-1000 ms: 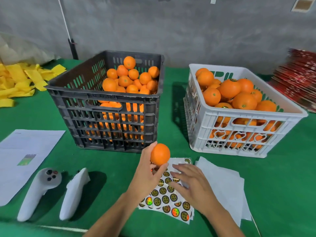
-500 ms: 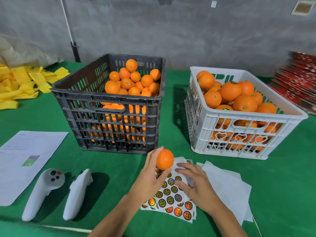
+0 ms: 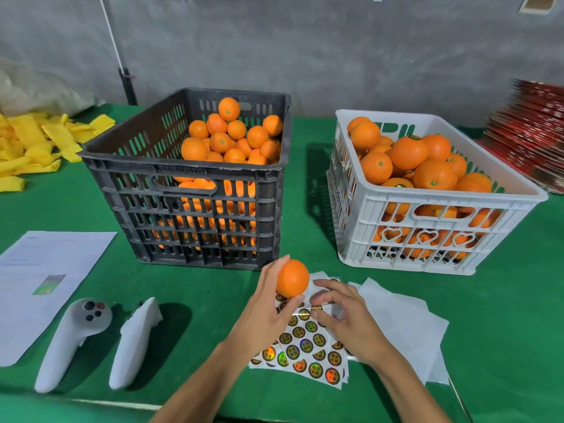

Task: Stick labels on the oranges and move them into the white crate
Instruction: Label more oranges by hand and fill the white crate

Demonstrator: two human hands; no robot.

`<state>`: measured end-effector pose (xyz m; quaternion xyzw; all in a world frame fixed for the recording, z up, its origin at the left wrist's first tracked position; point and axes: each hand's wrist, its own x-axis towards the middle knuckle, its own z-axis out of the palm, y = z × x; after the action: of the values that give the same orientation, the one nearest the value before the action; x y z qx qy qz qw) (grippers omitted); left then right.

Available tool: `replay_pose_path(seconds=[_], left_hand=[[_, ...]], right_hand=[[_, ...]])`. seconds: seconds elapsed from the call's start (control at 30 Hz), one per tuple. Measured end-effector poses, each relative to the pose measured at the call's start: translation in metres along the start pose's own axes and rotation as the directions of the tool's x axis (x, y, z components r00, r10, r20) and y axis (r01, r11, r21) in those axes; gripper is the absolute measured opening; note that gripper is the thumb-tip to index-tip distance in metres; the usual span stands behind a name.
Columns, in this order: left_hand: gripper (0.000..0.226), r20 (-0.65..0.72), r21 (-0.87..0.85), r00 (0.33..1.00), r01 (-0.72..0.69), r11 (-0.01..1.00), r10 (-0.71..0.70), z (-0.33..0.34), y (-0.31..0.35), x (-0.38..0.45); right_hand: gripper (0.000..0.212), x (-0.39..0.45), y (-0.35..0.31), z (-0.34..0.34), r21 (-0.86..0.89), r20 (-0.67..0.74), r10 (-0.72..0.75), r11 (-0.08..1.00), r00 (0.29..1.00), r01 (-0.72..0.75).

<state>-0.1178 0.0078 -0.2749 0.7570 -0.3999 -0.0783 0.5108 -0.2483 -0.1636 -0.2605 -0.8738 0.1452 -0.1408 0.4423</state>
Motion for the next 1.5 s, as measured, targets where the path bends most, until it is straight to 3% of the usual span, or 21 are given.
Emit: replay_pose_path(seconds=[0.13, 0.27, 0.33, 0.5, 0.67, 0.97, 1.17, 1.37, 1.5], left_hand=[[0.079, -0.011, 0.005, 1.000, -0.001, 1.000, 0.001, 0.000, 0.000, 0.000], [0.078, -0.035, -0.054, 0.999, 0.015, 0.998, -0.017, -0.002, 0.000, 0.001], [0.078, -0.036, -0.086, 0.999, 0.032, 0.996, -0.035, -0.003, -0.002, 0.001], [0.078, -0.029, -0.144, 0.998, 0.051, 0.988, -0.056, -0.003, -0.004, 0.002], [0.079, 0.005, -0.149, 0.999, 0.053, 0.987, -0.053, 0.000, -0.007, 0.001], [0.079, 0.020, -0.092, 0.998, 0.058, 0.994, -0.057, -0.001, -0.001, 0.000], [0.080, 0.019, -0.079, 0.998, 0.060, 0.995, -0.059, -0.002, -0.002, -0.001], [0.083, 0.009, -0.104, 0.996, 0.094, 0.990, -0.094, -0.001, -0.003, 0.001], [0.083, 0.012, -0.103, 0.995, 0.096, 0.990, -0.096, 0.000, -0.004, 0.001]], right_hand=[[0.014, -0.003, 0.000, 0.000, -0.053, -0.006, -0.019, 0.998, 1.000, 0.019], [0.065, -0.010, 0.001, 0.003, -0.238, 0.099, -0.124, 0.960, 0.987, 0.144], [0.075, -0.010, 0.000, 0.004, -0.309, 0.139, -0.163, 0.930, 0.977, 0.199], [0.062, -0.003, -0.005, 0.006, -0.332, 0.168, -0.213, 0.907, 0.963, 0.258], [0.044, 0.003, -0.006, 0.008, -0.279, 0.108, -0.243, 0.923, 0.964, 0.264], [0.010, 0.010, -0.008, 0.011, -0.020, 0.059, -0.080, 0.996, 0.995, 0.082], [0.010, 0.017, -0.011, 0.006, 0.120, 0.169, 0.043, 0.991, 0.985, -0.064], [0.016, 0.014, -0.007, 0.005, 0.012, 0.160, -0.089, 0.996, 0.983, 0.088], [0.012, 0.011, -0.004, 0.007, 0.029, 0.124, -0.147, 0.989, 0.981, 0.144]])
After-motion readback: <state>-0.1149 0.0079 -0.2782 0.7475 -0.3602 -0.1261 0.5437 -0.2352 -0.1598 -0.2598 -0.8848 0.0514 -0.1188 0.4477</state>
